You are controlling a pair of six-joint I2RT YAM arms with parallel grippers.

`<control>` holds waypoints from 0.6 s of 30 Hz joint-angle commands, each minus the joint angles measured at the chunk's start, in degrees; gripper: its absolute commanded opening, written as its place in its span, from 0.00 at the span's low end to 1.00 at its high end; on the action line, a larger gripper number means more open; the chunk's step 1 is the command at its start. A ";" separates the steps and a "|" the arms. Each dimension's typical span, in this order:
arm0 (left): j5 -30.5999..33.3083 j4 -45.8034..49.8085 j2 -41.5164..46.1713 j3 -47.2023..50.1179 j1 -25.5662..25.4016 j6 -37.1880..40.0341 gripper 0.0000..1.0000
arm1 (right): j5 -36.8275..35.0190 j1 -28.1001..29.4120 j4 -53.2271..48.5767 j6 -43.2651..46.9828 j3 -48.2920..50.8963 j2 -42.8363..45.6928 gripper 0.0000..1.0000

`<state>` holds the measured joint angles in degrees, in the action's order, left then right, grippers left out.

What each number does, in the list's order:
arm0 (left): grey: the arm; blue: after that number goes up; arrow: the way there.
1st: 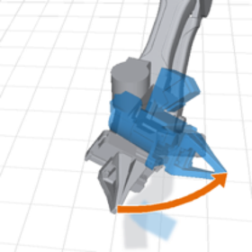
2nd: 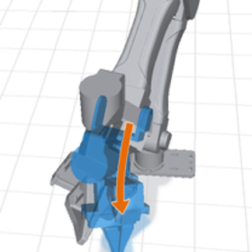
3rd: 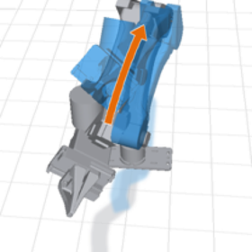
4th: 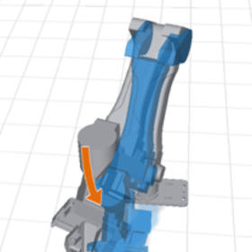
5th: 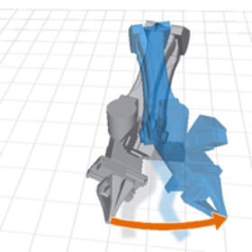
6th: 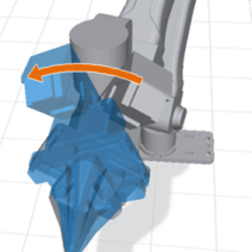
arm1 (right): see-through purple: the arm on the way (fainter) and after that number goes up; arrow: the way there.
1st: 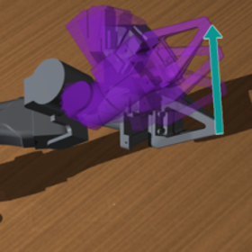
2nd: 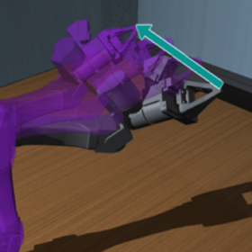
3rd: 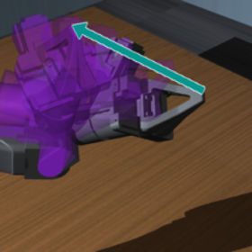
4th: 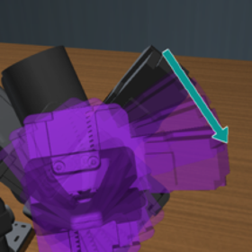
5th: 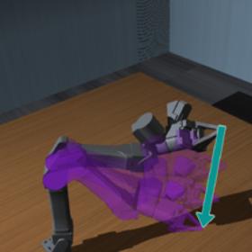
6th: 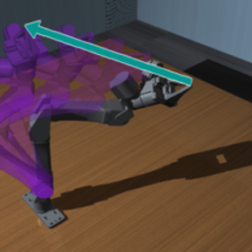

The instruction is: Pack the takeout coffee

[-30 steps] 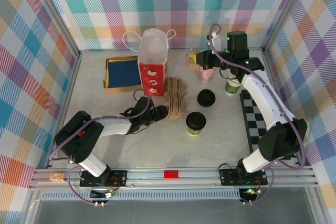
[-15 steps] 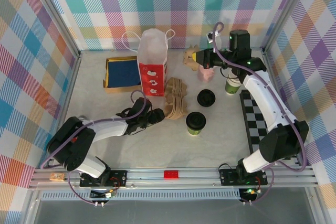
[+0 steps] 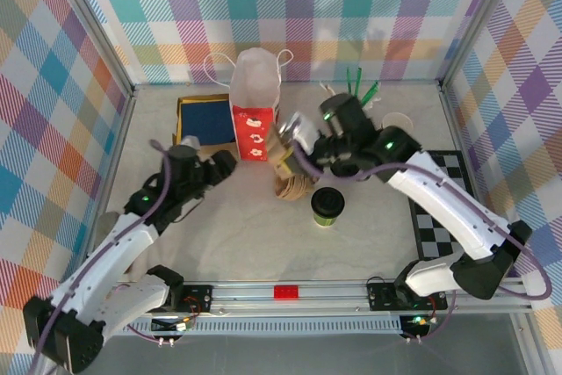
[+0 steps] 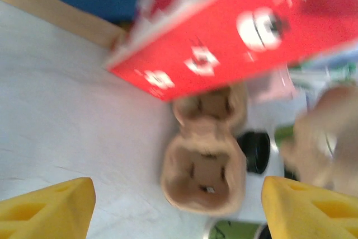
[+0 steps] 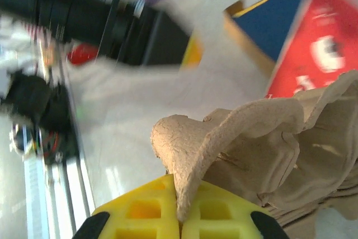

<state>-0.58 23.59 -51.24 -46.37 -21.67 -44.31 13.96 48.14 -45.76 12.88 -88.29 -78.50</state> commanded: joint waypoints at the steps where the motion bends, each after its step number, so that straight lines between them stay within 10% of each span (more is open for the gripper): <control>1: -4.94 9.88 2.60 -3.54 7.06 2.98 0.78 | -15.54 7.92 -5.47 6.79 1.93 -1.13 0.00; 9: -9.80 14.50 3.81 -8.15 16.65 5.78 0.78 | -32.19 21.31 -4.46 10.11 2.30 -15.72 0.00; 18: -10.41 16.22 6.12 -6.66 20.17 6.87 0.78 | -29.33 27.61 -1.72 8.54 2.57 -26.53 0.04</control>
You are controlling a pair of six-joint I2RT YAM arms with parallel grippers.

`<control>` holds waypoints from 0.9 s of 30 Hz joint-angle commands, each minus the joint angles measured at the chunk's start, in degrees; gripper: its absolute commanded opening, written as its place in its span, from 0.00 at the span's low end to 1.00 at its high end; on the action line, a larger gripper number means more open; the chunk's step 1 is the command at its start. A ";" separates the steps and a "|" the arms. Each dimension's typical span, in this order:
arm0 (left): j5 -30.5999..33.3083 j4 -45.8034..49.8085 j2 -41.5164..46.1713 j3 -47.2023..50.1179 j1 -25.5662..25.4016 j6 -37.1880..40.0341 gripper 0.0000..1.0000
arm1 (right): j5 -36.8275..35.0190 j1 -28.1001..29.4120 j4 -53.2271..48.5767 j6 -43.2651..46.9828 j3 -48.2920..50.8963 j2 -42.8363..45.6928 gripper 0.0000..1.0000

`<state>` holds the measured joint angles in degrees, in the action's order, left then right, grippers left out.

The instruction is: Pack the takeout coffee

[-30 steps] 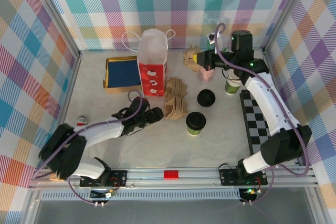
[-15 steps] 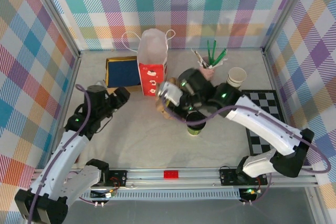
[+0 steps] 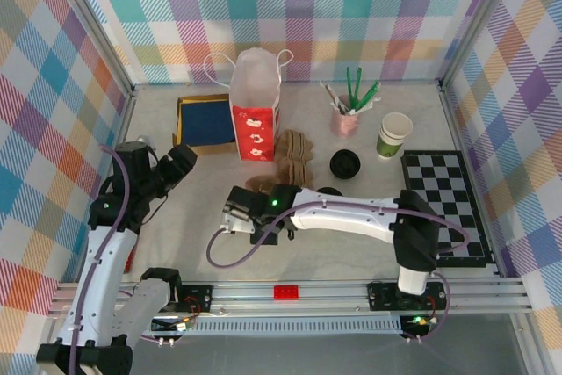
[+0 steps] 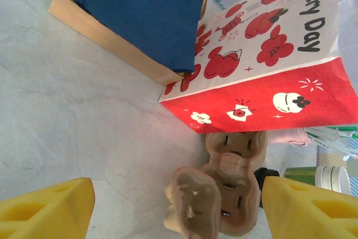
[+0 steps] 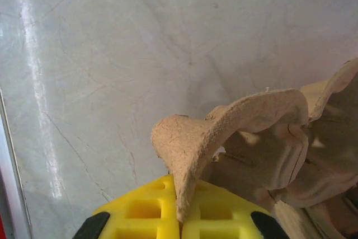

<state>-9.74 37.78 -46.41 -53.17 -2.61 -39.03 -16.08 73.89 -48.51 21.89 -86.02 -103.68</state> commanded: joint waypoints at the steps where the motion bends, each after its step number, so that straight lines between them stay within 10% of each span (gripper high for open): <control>1: -1.09 2.17 1.46 0.25 1.19 1.67 0.78 | 1.48 2.08 1.05 -0.78 0.11 -2.17 0.07; 5: -1.05 2.47 1.33 0.13 1.50 2.32 0.79 | 4.33 2.35 -0.86 -1.21 -0.98 -3.85 0.45; 9: -0.75 2.74 1.71 0.75 1.50 2.99 0.79 | 6.23 2.11 -2.97 -1.12 -2.13 -1.71 0.57; 19: -2.87 1.98 2.46 5.02 -0.33 5.88 0.78 | 13.56 -10.23 -4.01 -3.19 -9.39 4.62 0.64; 27: 6.79 -1.02 -7.64 7.85 -17.94 6.71 0.76 | 20.87 -16.92 -0.40 -12.45 -8.11 2.20 0.47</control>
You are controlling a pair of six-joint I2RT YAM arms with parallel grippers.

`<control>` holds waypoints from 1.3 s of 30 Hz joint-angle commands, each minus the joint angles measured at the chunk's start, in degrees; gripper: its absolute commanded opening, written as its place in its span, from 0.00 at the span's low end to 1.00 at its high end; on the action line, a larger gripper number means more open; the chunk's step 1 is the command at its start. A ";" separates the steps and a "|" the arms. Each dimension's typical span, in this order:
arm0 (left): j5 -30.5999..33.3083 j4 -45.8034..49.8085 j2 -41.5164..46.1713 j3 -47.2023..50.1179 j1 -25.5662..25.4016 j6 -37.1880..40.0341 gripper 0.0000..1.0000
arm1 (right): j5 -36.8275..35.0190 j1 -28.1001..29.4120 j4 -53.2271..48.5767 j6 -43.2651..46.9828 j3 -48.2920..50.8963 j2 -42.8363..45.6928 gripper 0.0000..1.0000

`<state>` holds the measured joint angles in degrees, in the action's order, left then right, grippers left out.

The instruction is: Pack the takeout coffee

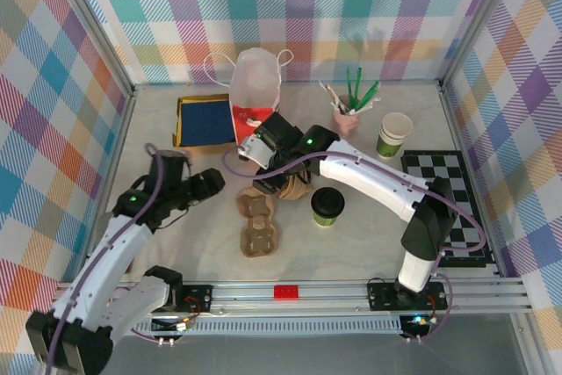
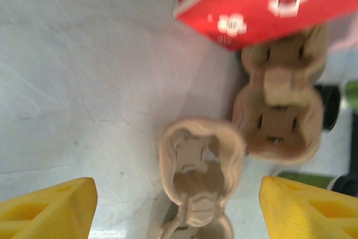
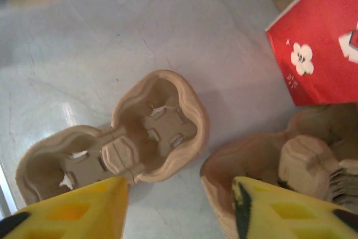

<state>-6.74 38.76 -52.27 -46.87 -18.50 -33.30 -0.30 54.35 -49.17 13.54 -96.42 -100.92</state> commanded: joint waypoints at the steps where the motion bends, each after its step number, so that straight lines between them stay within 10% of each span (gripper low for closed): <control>1: 3.22 -3.34 -3.01 2.47 -2.13 0.57 0.75 | 4.60 2.53 0.89 -4.84 3.03 -1.14 0.43; 18: 3.45 -9.87 -9.21 11.43 -11.21 -3.78 0.67 | 1.12 -0.89 5.17 -17.52 4.59 -11.25 0.17; 39: 4.45 -12.57 -8.94 17.20 -18.24 -8.90 0.67 | -0.85 -1.44 7.24 -18.55 5.08 -13.86 0.14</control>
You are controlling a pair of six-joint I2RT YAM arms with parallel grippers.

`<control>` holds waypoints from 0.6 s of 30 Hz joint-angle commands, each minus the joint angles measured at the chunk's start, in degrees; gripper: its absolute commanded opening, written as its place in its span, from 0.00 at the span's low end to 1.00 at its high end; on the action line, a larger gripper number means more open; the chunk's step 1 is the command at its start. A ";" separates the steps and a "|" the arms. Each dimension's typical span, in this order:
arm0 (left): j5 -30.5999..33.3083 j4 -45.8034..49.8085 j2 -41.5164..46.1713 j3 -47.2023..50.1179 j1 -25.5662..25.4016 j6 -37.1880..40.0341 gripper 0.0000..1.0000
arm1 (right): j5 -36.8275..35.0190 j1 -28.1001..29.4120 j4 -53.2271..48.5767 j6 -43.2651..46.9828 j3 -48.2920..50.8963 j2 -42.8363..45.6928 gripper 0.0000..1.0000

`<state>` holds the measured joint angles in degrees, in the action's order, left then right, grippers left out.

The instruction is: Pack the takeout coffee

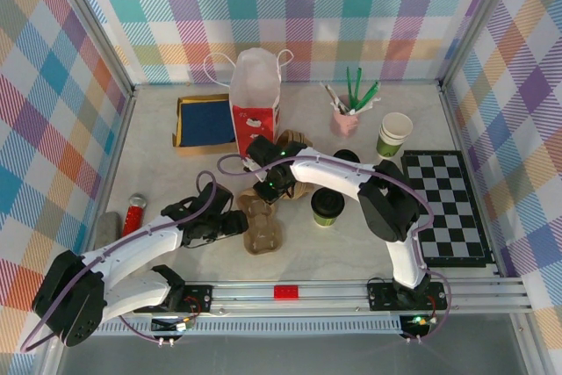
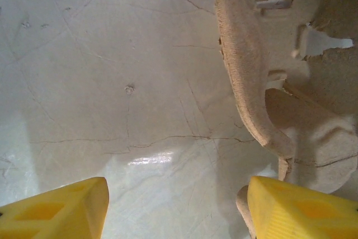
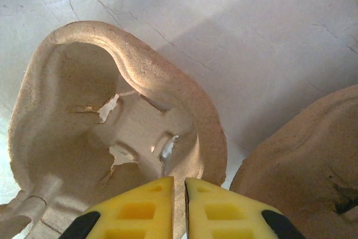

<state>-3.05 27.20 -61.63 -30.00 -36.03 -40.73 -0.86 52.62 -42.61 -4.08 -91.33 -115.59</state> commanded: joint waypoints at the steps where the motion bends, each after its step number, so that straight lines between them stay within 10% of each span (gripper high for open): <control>1: 1.05 -0.93 0.81 0.25 -0.79 -1.75 0.67 | -0.27 0.29 0.64 -1.00 0.03 0.89 0.14; 18: 4.47 2.69 1.40 -3.84 -9.29 -4.29 0.75 | -0.46 0.29 2.02 -2.58 1.35 3.13 0.14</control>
<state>-0.10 29.85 -58.06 -33.61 -43.05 -43.62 -1.26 52.62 -41.12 -5.58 -90.19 -114.91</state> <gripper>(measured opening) 0.749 0.143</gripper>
